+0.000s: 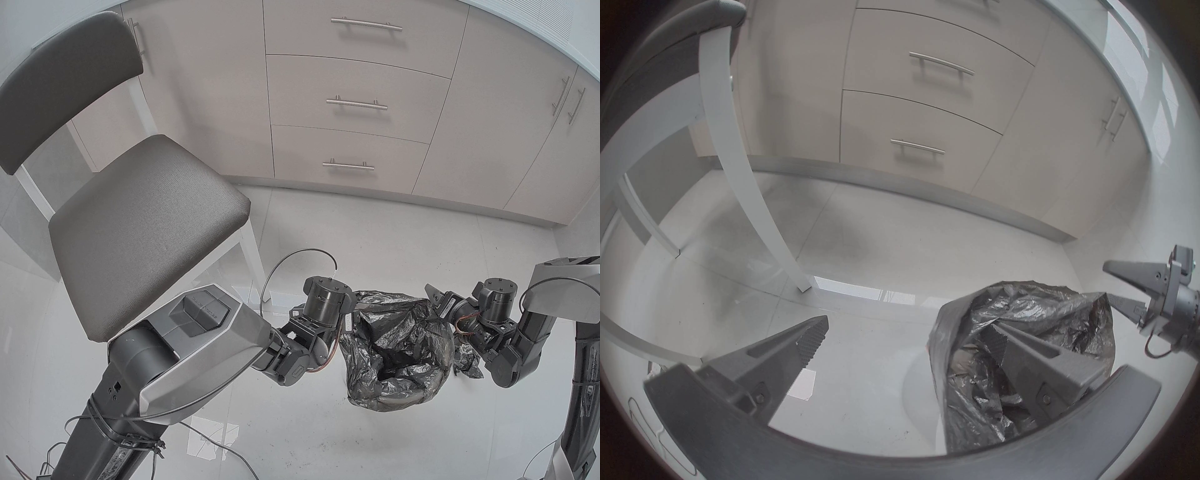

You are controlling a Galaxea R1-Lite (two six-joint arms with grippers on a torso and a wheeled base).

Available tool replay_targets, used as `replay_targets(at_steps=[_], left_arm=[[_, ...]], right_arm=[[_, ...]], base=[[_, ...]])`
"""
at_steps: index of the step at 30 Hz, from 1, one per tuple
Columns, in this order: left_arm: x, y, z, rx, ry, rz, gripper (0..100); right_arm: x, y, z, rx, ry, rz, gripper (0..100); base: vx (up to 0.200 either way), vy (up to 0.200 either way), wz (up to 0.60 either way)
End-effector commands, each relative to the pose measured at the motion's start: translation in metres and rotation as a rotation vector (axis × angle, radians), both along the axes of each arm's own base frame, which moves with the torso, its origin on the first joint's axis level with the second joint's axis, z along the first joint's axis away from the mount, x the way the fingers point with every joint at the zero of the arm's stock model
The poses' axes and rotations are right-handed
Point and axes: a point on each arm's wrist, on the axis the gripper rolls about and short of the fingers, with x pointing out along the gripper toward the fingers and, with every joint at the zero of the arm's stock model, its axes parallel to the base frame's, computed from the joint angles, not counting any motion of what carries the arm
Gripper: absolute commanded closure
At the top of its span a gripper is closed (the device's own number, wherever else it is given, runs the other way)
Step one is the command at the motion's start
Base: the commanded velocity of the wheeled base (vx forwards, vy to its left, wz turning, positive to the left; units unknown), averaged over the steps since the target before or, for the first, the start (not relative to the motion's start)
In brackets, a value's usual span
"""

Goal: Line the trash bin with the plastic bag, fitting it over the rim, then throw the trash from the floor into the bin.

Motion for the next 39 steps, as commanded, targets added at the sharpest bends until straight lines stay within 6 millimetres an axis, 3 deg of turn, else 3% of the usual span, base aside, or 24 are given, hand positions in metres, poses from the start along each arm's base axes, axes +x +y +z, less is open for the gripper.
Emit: replay_targets(at_steps=[1, 8, 18, 24, 31, 39], left_arm=[[0.004, 0.001, -0.001, -0.014, -0.003, 0.014, 0], [0.006, 0.0, -0.01, 0.002, 0.002, 0.036, 0], [0.006, -0.001, -0.009, -0.015, -0.008, 0.045, 0], [0.009, 0.002, -0.007, -0.024, -0.005, 0.057, 0], [0.009, 0.002, -0.002, -0.032, -0.013, 0.057, 0], [0.008, 0.001, -0.001, -0.034, -0.015, 0.054, 0]], right_arm=[[0.0, 0.0, -0.001, -0.001, 0.002, 0.001, 0], [-0.001, 0.001, -0.001, -0.001, 0.003, 0.006, 0], [-0.03, 0.016, 0.014, 0.005, 0.011, 0.182, 0], [-0.026, 0.017, 0.009, -0.06, 0.012, 0.194, 0], [-0.017, 0.019, 0.007, -0.321, 0.017, 0.206, 0], [-0.009, 0.02, 0.0, -0.447, 0.029, 0.211, 0]], base=[[0.0, 0.0, 0.0], [0.0, 0.0, 0.0], [0.0, 0.0, 0.0], [0.0, 0.0, 0.0], [0.0, 0.0, 0.0], [0.0, 0.0, 0.0]])
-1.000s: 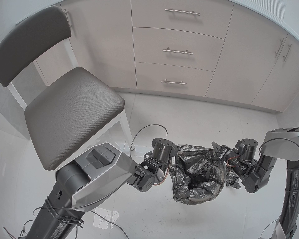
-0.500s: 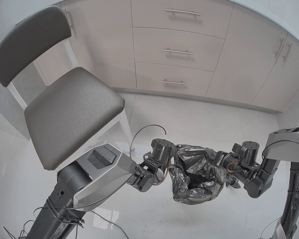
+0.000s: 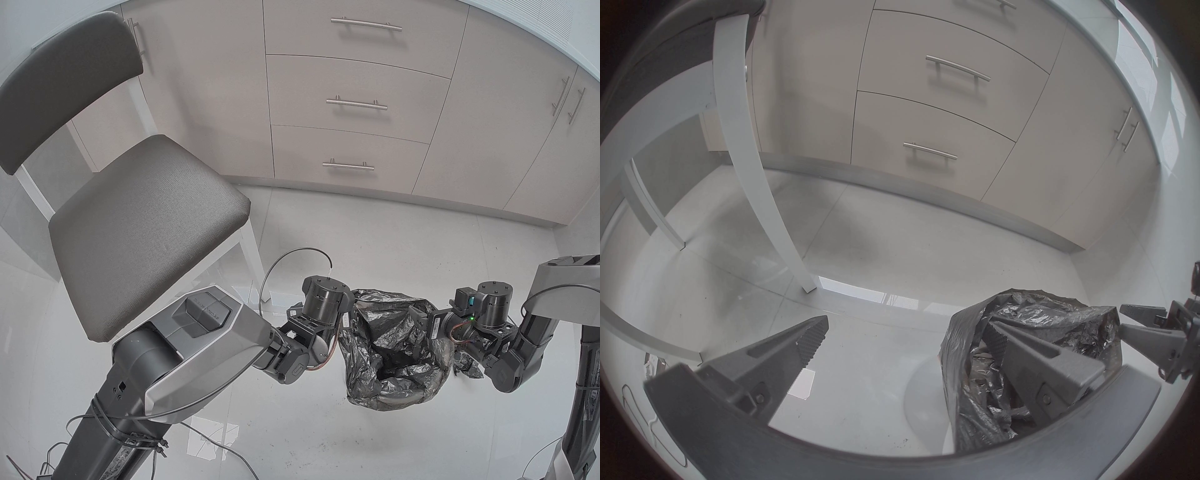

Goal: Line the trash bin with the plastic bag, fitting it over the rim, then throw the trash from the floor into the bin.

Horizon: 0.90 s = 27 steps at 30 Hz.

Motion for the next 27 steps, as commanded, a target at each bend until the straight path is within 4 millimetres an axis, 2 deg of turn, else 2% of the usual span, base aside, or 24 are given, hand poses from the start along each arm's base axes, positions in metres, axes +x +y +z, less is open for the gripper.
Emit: replay_targets(at_steps=[1, 5, 9, 19, 20, 22, 26, 27], left_arm=[[-0.002, -0.002, 0.003, -0.005, -0.005, -0.005, 0], [-0.002, -0.002, 0.003, -0.005, -0.005, -0.005, 0], [-0.002, -0.001, 0.002, -0.006, 0.0, -0.003, 0], [-0.002, -0.002, 0.002, -0.02, 0.003, 0.003, 0], [-0.002, -0.002, 0.001, -0.02, 0.003, 0.003, 0], [-0.001, -0.001, 0.001, -0.02, 0.003, 0.005, 0], [-0.001, -0.001, 0.002, -0.022, 0.001, 0.005, 0], [-0.002, -0.002, 0.002, -0.022, 0.0, 0.004, 0]], right_arm=[[0.012, 0.002, -0.004, -0.028, -0.018, -0.027, 0], [0.026, 0.002, -0.007, -0.029, -0.042, -0.061, 0], [0.032, 0.003, -0.014, -0.033, -0.012, -0.061, 0], [0.027, 0.009, -0.013, -0.015, -0.006, -0.049, 0], [0.019, 0.012, -0.012, -0.017, 0.004, -0.033, 0], [0.016, 0.014, -0.014, -0.019, 0.01, -0.027, 0], [0.019, 0.013, -0.026, -0.028, 0.027, -0.03, 0], [0.026, 0.011, -0.032, -0.028, 0.027, -0.041, 0]], base=[[0.0, 0.0, 0.0], [0.0, 0.0, 0.0], [0.0, 0.0, 0.0], [0.0, 0.0, 0.0], [0.0, 0.0, 0.0], [0.0, 0.0, 0.0], [0.0, 0.0, 0.0], [0.0, 0.0, 0.0]])
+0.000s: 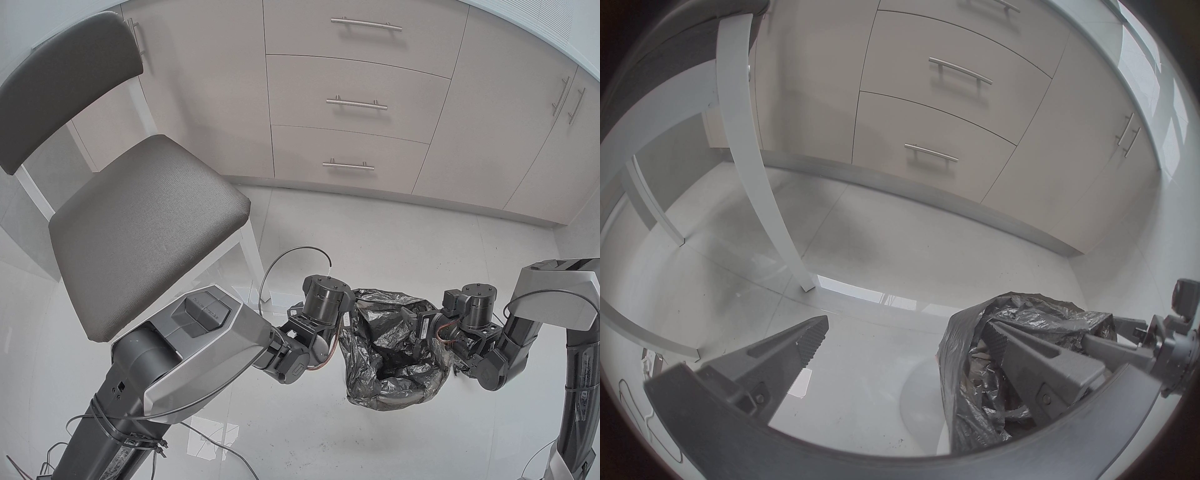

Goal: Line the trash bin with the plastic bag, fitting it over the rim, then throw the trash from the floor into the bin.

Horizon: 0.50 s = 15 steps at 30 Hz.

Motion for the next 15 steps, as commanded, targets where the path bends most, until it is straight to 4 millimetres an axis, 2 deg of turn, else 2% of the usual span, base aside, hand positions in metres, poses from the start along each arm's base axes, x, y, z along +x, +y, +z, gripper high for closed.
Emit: replay_targets(at_steps=[1, 7, 8, 15], left_arm=[[-0.001, -0.001, 0.0, -0.001, -0.001, -0.002, 0], [0.0, 0.001, -0.003, 0.003, 0.003, 0.001, 0], [0.0, 0.001, -0.003, 0.004, 0.004, 0.003, 0], [0.0, 0.002, -0.005, 0.008, 0.008, 0.004, 0]], right_arm=[[0.008, -0.001, -0.016, -0.007, 0.017, -0.01, 0], [0.029, -0.01, -0.023, -0.004, -0.019, -0.074, 0], [0.037, -0.013, -0.019, 0.001, -0.048, -0.102, 0], [0.049, -0.019, -0.007, 0.004, -0.097, -0.146, 0]], base=[[0.0, 0.0, 0.0], [0.0, 0.0, 0.0], [0.0, 0.0, 0.0], [0.0, 0.0, 0.0]])
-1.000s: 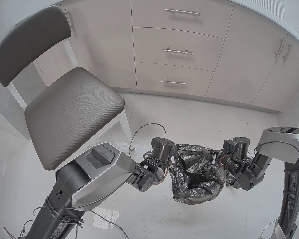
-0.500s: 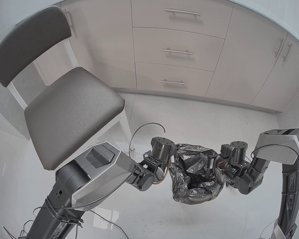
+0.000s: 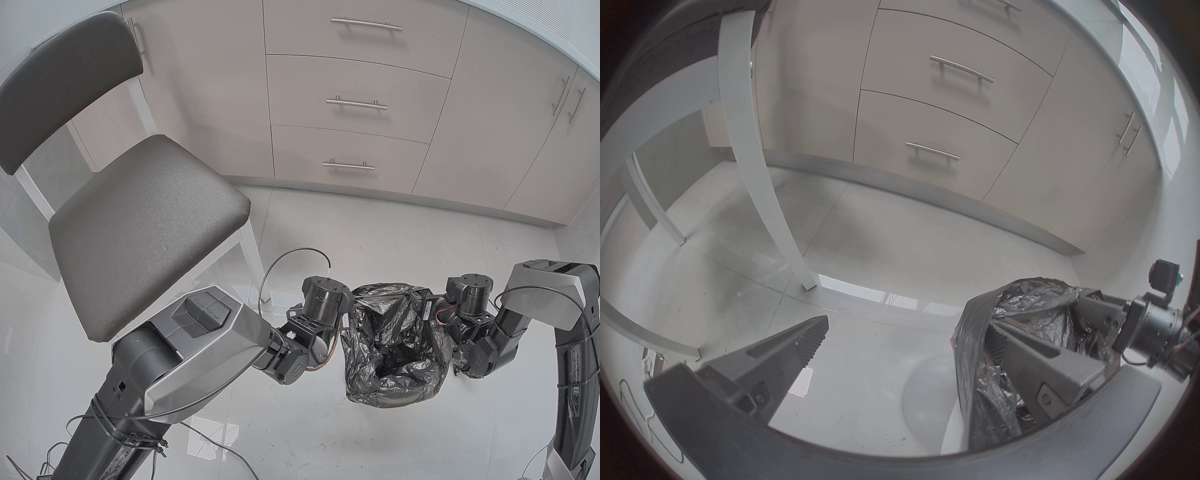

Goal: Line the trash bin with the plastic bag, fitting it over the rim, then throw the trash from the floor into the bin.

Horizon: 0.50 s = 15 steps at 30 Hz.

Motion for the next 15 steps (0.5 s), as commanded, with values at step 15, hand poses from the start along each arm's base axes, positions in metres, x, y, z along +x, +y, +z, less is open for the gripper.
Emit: replay_targets(at_steps=[15], left_arm=[[0.0, 0.0, -0.021, 0.025, 0.028, 0.001, 0]], right_arm=[[0.019, -0.009, -0.008, 0.008, -0.019, -0.028, 0]], base=[[0.0, 0.0, 0.0]])
